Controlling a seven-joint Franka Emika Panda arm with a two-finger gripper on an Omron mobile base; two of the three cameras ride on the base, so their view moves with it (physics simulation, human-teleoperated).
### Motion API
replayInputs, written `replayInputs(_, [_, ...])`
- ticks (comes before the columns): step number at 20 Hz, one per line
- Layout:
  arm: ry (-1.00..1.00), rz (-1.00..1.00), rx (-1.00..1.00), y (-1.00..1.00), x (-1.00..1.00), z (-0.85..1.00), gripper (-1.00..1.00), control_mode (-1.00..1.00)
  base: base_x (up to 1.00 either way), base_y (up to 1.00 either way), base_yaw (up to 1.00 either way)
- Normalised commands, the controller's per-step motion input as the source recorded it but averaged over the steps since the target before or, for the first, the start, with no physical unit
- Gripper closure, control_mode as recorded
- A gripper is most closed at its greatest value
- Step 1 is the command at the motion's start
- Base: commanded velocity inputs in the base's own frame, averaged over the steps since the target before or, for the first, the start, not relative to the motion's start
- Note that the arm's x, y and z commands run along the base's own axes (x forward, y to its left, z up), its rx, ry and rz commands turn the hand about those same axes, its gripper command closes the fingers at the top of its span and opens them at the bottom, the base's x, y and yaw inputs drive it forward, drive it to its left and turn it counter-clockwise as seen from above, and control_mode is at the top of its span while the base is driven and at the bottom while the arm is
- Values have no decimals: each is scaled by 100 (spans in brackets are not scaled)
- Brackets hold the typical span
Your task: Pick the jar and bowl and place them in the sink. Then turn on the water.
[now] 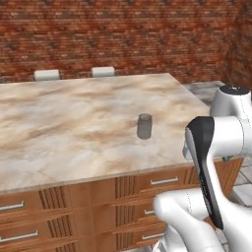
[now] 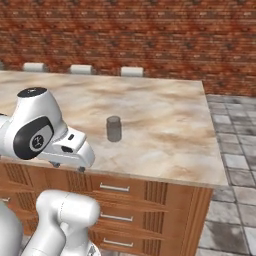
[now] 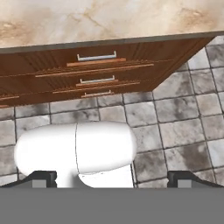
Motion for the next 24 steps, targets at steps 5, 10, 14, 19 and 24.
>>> replayInputs(5, [0, 0, 0, 0, 0, 0, -100, 100, 50, 0, 0])
replayInputs(10, [0, 0, 0, 0, 0, 0, -100, 100, 45, -5, 0])
replayInputs(14, [0, 0, 0, 0, 0, 0, -100, 100, 39, -13, 0])
replayInputs(19, [0, 0, 0, 0, 0, 0, -100, 100, 27, -27, 0])
replayInputs(24, [0, 0, 0, 0, 0, 0, -100, 100, 23, -28, 0])
